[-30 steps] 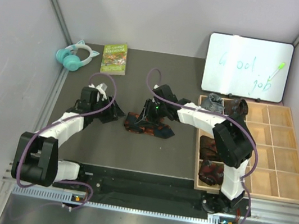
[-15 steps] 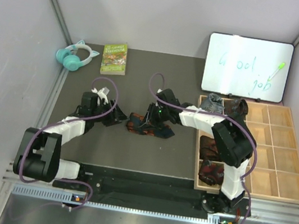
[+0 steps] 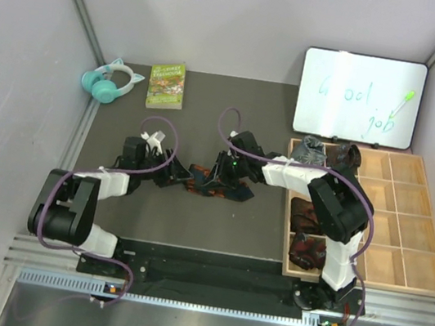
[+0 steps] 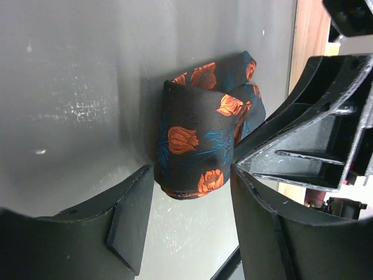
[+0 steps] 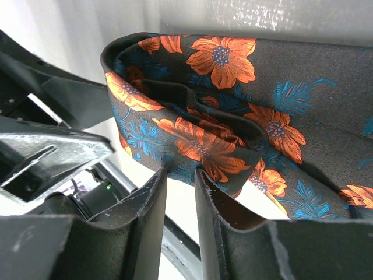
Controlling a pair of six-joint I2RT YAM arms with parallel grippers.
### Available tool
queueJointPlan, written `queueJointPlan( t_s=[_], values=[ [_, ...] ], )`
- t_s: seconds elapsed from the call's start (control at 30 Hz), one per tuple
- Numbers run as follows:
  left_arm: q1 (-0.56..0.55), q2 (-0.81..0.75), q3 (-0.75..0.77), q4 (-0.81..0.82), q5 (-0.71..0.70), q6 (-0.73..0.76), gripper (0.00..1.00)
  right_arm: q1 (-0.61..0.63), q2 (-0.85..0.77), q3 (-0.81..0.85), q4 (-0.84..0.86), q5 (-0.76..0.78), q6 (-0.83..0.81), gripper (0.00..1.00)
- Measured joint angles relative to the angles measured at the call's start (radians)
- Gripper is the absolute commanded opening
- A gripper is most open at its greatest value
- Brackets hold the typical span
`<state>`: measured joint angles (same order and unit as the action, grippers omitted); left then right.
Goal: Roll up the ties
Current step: Roll the tie at the center of the board.
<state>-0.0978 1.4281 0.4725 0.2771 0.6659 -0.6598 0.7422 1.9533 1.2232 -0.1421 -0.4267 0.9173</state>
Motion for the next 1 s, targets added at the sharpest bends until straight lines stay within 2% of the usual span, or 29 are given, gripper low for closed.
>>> queueJointPlan(
  t_s=[0.53, 0.63, 0.9, 1.0],
  values=[
    [-0.067, 0.108, 0.001, 0.067, 0.011, 0.003, 0.59, -0.012, -0.001, -0.024, 0.033, -0.021, 0.000, 0.27],
    [-0.069, 0.123, 0.008, 0.078, 0.018, 0.003, 0.55, -0.013, -0.001, -0.026, 0.038, -0.022, 0.000, 0.27],
    [-0.075, 0.152, 0.018, 0.087, 0.013, 0.003, 0.21, -0.013, -0.001, -0.032, 0.052, -0.024, 0.001, 0.27],
    [-0.089, 0.150, 0.029, 0.070, -0.010, 0.006, 0.18, -0.013, -0.001, -0.032, 0.054, -0.024, 0.001, 0.27]
  ],
)
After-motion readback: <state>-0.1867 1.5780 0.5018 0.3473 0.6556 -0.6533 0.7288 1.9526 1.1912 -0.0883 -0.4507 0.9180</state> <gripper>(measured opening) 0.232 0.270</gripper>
